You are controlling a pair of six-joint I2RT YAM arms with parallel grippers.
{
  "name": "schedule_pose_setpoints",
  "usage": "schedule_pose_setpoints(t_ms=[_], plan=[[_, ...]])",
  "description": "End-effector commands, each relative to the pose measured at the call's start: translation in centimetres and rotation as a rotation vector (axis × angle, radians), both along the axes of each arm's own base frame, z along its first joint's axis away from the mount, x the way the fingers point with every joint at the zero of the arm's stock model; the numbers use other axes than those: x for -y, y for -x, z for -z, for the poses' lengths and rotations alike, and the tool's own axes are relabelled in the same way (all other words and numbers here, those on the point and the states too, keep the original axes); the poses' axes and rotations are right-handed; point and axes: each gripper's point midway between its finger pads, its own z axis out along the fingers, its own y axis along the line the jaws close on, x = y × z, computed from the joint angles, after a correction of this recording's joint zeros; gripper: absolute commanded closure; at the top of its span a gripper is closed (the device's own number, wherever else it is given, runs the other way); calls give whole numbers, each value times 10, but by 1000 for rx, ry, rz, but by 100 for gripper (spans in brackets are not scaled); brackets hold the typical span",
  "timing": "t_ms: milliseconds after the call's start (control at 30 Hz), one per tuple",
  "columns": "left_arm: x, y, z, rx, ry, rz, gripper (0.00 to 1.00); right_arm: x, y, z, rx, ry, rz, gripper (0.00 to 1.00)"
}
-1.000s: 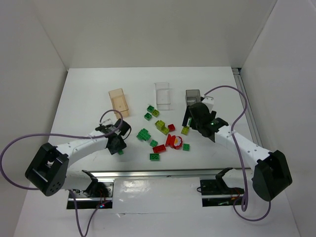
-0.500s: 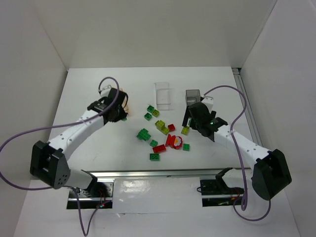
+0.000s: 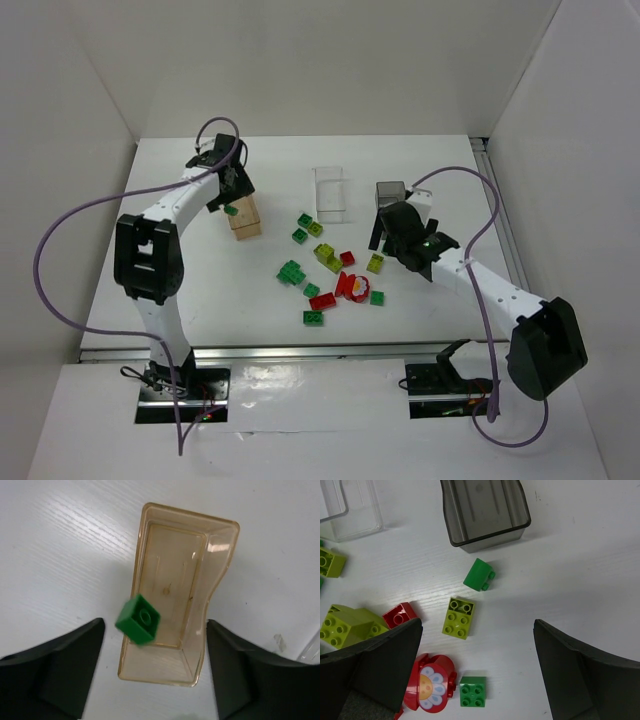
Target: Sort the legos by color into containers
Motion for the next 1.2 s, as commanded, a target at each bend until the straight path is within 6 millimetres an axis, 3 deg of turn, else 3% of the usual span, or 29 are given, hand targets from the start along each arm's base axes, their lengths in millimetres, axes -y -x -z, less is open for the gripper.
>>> schedule_pose_setpoints(t_ms=[0, 33, 100, 167, 200, 300, 333, 433, 467, 533, 600, 633, 667, 700, 767, 833, 933, 1167], plan=[[-2, -13, -9, 1, 14, 33, 3, -2, -8, -15, 32, 14, 1, 1], [-2, -13, -9, -2, 6, 44, 3, -1, -6, -14, 23, 19, 1, 1], [9, -6, -32, 42, 0, 92, 4, 1, -5, -14, 30, 19, 15, 1], [28, 9, -42, 56, -45, 156, 10, 3, -2, -11, 27, 14, 22, 1], [37, 18, -56, 86, -38, 180, 13, 6, -1, -11, 31, 21, 29, 1], [70, 66, -36, 18, -8, 283, 21, 8, 3, -3, 16, 24, 35, 1], [91, 78, -31, 13, 8, 343, 22, 6, 4, -3, 11, 16, 27, 1], [122, 101, -7, -41, 82, 421, 22, 4, 4, 0, 10, 3, 27, 1], [141, 105, -5, -38, 99, 469, 22, 2, 5, 3, -3, 2, 21, 1], [153, 102, 3, -37, 64, 519, 21, 2, 5, 3, -3, 2, 21, 1], [161, 97, 22, -85, 19, 580, 15, 1, 2, -1, 6, -3, 21, 1], [167, 86, 18, -68, 14, 596, 3, 2, 4, 1, -3, 2, 21, 1], [167, 85, 26, -101, -2, 604, 0, 4, 4, 0, 2, 10, 29, 1], [169, 84, 47, -162, -27, 636, 0, 4, 4, 0, 2, 10, 29, 1], [179, 78, 53, -179, -19, 687, 0, 6, 3, -1, 6, 17, 36, 1], [175, 73, 71, -208, -42, 706, 3, 6, 3, -1, 6, 17, 36, 1], [172, 62, 79, -215, -66, 708, 8, 6, 3, -1, 6, 17, 36, 1], [161, 36, 79, -183, -67, 657, 26, 5, 5, 6, -13, 21, 30, 1]])
